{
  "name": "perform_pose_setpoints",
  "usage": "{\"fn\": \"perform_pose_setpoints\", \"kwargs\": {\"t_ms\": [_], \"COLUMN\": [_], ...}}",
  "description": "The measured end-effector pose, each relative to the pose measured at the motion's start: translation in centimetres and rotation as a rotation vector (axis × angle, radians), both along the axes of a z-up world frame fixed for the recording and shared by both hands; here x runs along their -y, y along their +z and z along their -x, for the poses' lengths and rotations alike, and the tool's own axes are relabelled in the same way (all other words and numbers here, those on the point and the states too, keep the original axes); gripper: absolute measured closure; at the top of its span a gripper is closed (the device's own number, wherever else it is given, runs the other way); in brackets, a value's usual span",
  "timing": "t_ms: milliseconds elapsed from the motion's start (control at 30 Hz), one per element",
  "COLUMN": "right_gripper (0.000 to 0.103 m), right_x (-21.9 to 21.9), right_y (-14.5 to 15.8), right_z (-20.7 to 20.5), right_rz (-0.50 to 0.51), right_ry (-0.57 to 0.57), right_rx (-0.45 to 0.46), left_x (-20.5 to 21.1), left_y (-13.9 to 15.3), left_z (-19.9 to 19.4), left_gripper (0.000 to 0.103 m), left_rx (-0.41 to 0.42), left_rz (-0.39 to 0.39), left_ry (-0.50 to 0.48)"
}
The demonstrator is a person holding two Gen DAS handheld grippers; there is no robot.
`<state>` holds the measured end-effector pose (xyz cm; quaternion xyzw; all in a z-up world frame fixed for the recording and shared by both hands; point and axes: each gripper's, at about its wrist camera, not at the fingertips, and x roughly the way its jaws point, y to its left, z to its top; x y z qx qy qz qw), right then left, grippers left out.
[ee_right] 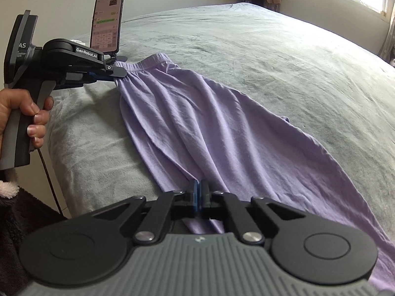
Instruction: Fold clothes
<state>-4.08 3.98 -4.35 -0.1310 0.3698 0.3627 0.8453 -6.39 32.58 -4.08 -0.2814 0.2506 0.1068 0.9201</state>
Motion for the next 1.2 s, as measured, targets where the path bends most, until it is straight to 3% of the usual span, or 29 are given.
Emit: {"fn": "perform_pose_setpoints", "kwargs": {"t_ms": [200,467,600,667,700,833,967,1200], "right_gripper": [0.102,0.101,0.088,0.078,0.068,0.067,0.067,0.067], "right_x": [0.3,-0.9,0.1,0.7,0.9,2.1,3.5,6.4], "right_y": [1.2,-0.4,0.5,1.0,1.3,2.3,3.0,3.2], "right_z": [0.6,1.1,-0.1,-0.7,-1.1,-2.7,-5.4,-9.3], "right_rz": [-0.063,-0.035,-0.066,-0.084,-0.092,-0.119,-0.124,-0.086], "right_ry": [0.037,0.072,0.047,0.033,0.026,-0.011,-0.069,-0.155], "right_rx": [-0.064,-0.108,-0.127,-0.136,-0.14,-0.144,-0.119,-0.104], "left_x": [-0.6,-1.2,-0.9,-0.6,-0.4,0.3,2.0,6.1], "left_y": [0.6,-0.9,0.2,1.1,1.5,2.9,2.8,1.1], "left_z": [0.4,-0.2,0.5,0.9,1.1,1.6,0.2,-3.5], "left_gripper": [0.098,0.096,0.088,0.079,0.074,0.07,0.07,0.07], "left_rx": [0.006,-0.095,-0.05,-0.027,-0.012,0.052,0.079,0.048], "left_rz": [-0.031,-0.021,-0.036,-0.074,-0.092,-0.126,-0.122,-0.103], "left_ry": [0.038,0.054,0.051,0.06,0.064,0.048,-0.069,-0.28]}}
